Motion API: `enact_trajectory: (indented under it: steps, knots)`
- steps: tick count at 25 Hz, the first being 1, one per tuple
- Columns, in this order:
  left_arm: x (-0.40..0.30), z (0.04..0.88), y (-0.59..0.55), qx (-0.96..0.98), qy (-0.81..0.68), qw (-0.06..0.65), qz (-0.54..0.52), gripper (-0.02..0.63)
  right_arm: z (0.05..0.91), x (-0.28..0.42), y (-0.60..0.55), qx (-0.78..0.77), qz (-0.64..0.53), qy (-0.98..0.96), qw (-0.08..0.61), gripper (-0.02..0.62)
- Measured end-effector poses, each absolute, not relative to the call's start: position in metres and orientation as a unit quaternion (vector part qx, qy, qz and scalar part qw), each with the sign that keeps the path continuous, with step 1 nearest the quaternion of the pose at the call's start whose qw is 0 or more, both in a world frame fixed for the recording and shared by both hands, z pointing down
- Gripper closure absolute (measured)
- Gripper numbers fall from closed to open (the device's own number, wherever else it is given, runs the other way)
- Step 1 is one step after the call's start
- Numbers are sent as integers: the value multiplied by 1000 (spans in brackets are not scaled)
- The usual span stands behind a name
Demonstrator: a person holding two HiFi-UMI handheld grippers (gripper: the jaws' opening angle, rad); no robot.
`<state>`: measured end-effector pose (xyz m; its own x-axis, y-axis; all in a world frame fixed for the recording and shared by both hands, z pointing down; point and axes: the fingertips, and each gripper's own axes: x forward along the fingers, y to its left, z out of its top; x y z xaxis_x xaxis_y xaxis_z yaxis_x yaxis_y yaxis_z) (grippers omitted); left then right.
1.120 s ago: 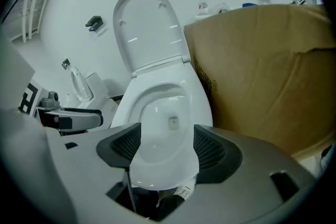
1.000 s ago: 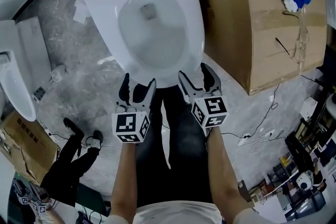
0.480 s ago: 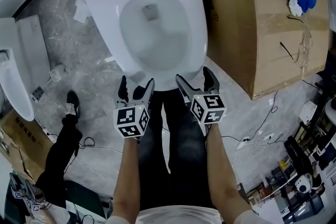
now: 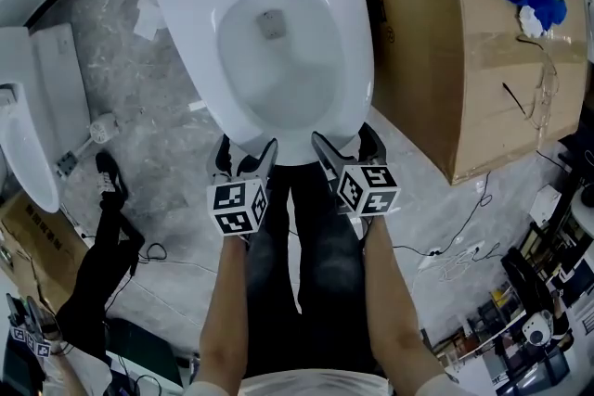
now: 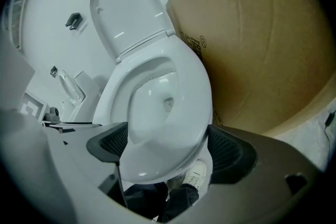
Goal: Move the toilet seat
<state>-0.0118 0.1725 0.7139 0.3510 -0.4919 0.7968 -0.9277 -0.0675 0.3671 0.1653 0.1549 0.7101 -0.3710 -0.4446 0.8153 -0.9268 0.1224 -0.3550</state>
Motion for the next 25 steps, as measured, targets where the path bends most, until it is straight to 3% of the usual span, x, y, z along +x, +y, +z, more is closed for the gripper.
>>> enact_trajectory:
  steps: [25]
  knots:
    - [-14, 702, 170, 685, -522, 460, 218, 189, 696, 165, 153, 480, 466, -704, 240, 150]
